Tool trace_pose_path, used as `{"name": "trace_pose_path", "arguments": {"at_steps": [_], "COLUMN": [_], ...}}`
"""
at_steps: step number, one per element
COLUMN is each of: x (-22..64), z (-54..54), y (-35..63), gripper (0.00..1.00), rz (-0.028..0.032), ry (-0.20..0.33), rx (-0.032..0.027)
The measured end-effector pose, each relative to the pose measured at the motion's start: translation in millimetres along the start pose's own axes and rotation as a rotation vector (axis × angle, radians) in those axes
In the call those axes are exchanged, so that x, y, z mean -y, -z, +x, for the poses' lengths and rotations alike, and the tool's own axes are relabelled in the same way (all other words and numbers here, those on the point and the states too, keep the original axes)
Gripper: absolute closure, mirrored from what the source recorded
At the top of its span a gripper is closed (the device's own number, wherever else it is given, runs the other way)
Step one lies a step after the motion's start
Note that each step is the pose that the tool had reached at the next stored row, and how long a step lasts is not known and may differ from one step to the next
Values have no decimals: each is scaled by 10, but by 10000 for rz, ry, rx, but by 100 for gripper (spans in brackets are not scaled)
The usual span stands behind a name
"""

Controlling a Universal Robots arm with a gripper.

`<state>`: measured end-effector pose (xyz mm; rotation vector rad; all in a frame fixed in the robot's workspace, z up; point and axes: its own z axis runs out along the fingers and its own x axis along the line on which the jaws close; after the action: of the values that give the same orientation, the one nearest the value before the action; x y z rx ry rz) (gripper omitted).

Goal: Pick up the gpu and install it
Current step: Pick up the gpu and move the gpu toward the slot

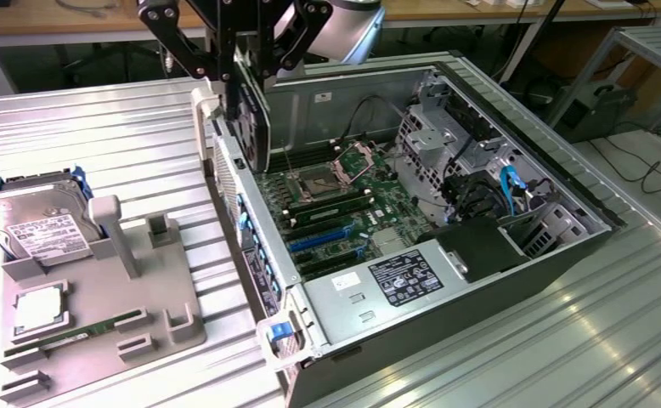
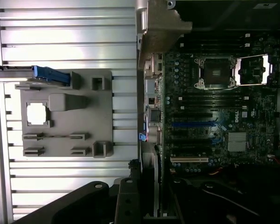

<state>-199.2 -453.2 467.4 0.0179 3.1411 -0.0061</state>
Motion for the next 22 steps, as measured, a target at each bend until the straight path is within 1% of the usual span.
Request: {"name": "trace_pose_path", "arguments": {"at_steps": [9,15,22], "x": [-1,-1,-2], "z": [-69,-94,-222], "y": [0,0,0], "gripper": [73,73,73], "rz": [0,0,0], "ry": [0,0,1], "rx": [0,0,0]}}
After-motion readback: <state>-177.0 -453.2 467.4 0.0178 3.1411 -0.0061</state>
